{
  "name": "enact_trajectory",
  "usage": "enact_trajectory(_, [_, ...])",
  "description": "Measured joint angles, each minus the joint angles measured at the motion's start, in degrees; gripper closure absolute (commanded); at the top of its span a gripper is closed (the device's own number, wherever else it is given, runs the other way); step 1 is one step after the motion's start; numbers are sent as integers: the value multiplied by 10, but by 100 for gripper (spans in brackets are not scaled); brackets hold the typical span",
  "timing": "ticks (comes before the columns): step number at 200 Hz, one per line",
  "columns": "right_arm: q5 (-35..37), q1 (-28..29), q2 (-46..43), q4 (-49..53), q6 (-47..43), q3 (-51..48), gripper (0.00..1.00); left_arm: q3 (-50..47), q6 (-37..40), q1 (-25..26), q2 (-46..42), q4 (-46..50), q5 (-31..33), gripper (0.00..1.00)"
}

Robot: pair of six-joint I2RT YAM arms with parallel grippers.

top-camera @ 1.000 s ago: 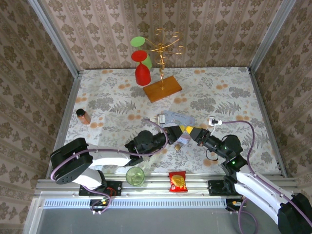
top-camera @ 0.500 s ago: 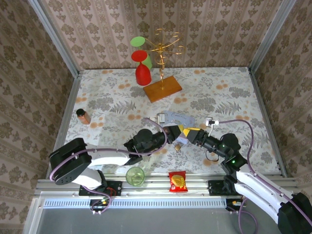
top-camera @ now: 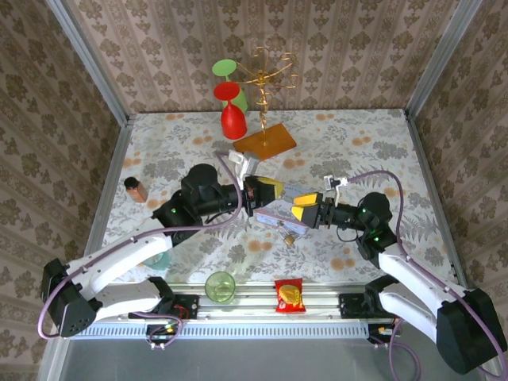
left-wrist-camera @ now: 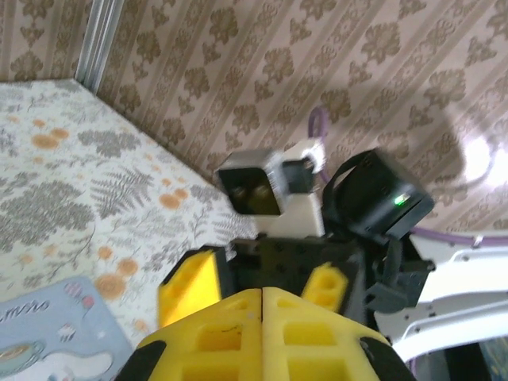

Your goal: Unlock the padlock with the key

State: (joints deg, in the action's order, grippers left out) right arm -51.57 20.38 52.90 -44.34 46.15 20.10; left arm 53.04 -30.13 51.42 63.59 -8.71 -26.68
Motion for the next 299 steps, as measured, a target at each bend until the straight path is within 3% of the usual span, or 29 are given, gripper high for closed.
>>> enact_trajectory(63, [17,80,34,-81,-25,18,33,2,35,-4,-2,72,-51,100])
enact_trajectory(179, [33,95,102,-202,10,20,61,3,34,3,-13,53,-59,100])
enact_trajectory(203, [32,97,106,-215,17,20,72,3,34,3,-13,52,-59,100])
enact_trajectory(267, [31,99,106,-228,21,20,90,0,28,3,-3,35,-59,100])
enact_trajectory(299, [31,99,104,-225,20,20,91,-1,28,3,-2,29,-59,100])
